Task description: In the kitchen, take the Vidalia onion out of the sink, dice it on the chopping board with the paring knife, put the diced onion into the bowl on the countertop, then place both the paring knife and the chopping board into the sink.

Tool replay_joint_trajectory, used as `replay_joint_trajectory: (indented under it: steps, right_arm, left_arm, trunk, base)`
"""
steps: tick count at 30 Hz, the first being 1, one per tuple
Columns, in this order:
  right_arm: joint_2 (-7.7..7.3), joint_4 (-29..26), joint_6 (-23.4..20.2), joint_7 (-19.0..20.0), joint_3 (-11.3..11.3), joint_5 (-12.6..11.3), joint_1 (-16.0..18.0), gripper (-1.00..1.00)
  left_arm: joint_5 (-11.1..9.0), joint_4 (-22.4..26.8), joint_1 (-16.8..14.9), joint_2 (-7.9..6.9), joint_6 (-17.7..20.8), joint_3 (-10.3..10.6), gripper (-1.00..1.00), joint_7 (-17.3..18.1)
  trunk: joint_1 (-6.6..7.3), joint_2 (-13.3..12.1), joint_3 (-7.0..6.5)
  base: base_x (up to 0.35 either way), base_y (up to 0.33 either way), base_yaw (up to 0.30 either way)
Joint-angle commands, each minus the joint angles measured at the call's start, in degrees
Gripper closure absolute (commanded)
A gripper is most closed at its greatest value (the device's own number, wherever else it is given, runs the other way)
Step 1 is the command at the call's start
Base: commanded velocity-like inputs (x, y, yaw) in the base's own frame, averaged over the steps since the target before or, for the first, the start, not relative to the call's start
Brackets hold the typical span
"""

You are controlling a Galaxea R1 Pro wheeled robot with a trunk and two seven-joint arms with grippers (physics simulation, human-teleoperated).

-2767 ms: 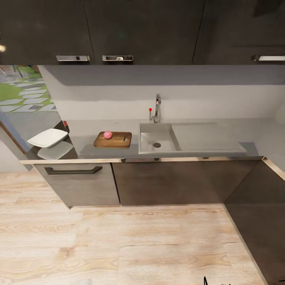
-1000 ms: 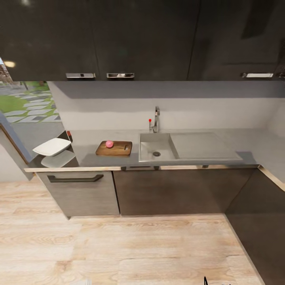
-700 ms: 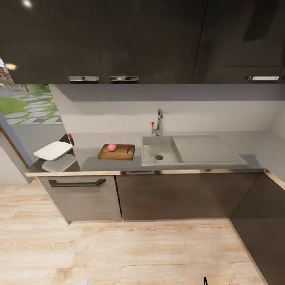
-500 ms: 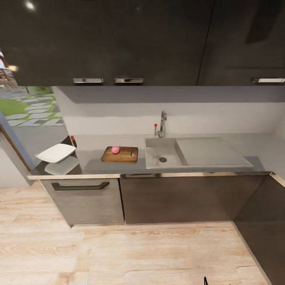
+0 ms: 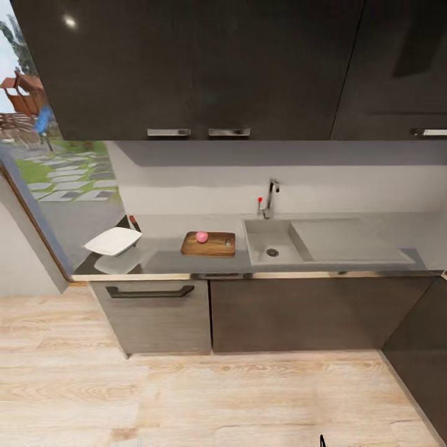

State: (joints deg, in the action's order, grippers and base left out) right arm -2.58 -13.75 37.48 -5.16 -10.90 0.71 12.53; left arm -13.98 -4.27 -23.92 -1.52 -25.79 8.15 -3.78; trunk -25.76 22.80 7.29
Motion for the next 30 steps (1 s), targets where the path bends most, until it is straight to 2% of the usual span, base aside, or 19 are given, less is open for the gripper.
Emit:
replay_joint_trajectory:
  steps: [1, 21, 30]
  right_arm:
    - [-0.02, 0.0, 0.2, -0.3, 0.1, 0.1, 0.0, -1.00]
    - [-0.04, 0.0, 0.1, -0.3, 0.1, 0.1, 0.0, -1.00]
    - [-0.05, 0.0, 0.1, -0.3, 0.1, 0.1, 0.0, -1.00]
  left_arm:
    - [-0.3, -0.2, -0.1, 0.03, -0.3, 0.5, -1.00, -0.1]
    - [-0.3, -0.2, -0.1, -0.06, -0.3, 0.5, -1.00, -0.1]
    - [-0.3, -0.2, -0.1, -0.06, -0.3, 0.5, -1.00, -0.1]
  trunk:
    - [-0.03, 0.1, 0.04]
    - [-0.03, 0.1, -1.10]
    - [-0.03, 0.1, -1.19]
  base:
    - [-0.087, 0.281, 0.130]
    - [-0.011, 0.287, 0.228]
    - [0.000, 0.290, 0.050]
